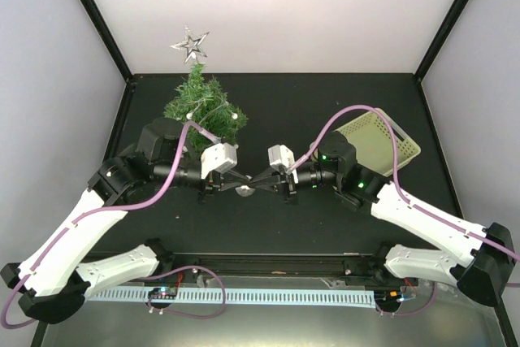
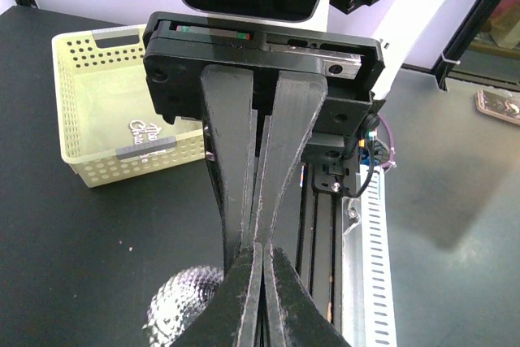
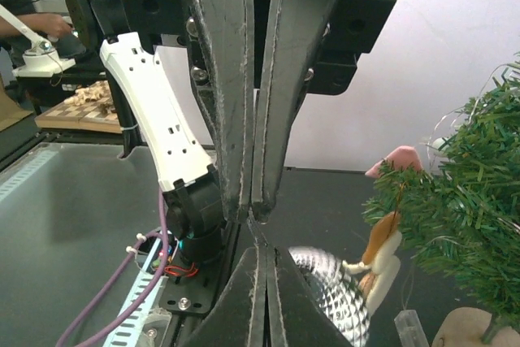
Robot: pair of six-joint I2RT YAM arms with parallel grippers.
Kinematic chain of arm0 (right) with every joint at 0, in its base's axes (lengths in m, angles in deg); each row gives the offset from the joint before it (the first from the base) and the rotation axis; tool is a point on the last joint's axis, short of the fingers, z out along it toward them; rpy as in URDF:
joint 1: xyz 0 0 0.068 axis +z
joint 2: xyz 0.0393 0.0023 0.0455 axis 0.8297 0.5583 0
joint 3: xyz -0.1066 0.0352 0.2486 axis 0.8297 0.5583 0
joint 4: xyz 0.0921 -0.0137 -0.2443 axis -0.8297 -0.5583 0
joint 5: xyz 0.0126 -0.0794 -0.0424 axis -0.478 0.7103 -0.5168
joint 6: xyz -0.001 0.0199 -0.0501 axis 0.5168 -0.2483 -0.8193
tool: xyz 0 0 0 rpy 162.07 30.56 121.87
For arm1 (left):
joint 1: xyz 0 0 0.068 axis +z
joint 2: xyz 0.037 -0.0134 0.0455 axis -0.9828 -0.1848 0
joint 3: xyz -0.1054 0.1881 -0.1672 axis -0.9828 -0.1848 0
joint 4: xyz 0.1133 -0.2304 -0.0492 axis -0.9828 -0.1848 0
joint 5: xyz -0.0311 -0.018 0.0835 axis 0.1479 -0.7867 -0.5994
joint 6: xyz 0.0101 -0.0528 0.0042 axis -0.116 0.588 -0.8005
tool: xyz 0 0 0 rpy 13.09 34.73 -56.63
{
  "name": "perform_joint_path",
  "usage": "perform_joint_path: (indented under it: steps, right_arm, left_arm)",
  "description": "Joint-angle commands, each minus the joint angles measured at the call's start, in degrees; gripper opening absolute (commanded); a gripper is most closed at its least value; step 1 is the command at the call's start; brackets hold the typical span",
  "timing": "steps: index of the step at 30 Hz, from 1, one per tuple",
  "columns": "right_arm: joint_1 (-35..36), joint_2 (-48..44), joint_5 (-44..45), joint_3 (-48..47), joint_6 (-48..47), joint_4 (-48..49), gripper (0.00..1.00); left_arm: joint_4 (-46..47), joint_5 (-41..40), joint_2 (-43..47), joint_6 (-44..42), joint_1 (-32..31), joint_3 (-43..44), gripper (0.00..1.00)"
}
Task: Decorate the small christmas tree
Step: Hang the decoration item on the Christmas tree.
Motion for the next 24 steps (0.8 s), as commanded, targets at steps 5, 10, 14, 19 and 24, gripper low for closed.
perform_joint_path:
  steps: [5, 10, 14, 19, 24]
  right_arm:
    - [0.4, 0.1, -0.1, -1.6, -0.8, 0.9, 0.1]
    - [0.4, -0.7, -0.4, -1.4, -1.5, 0.0, 0.19]
    - [0.4, -0.8, -0.3, -1.5, -1.3, 0.2, 0.15]
    - [0.4, -0.7, -0.6, -1.4, -0.6, 0.9, 0.11]
    - [0.5, -1.7, 1.8, -0.8, -1.8, -0.6, 0.01]
  left_arm:
    - [0.4, 1.3, -0.4, -1.3, -0.3, 0.0, 0.02]
    - [-0.1, 1.0, -0.7, -1.6, -0.3, 0.0, 0.01]
    - [-0.2, 1.2, -1.0, -1.7, -0.3, 0.2, 0.02]
    - [-0.6, 1.4, -0.9, -1.9, -0.3, 0.1, 0.02]
    - [-1.6, 0.9, -1.0, -2.4, -0.3, 0.2, 0.02]
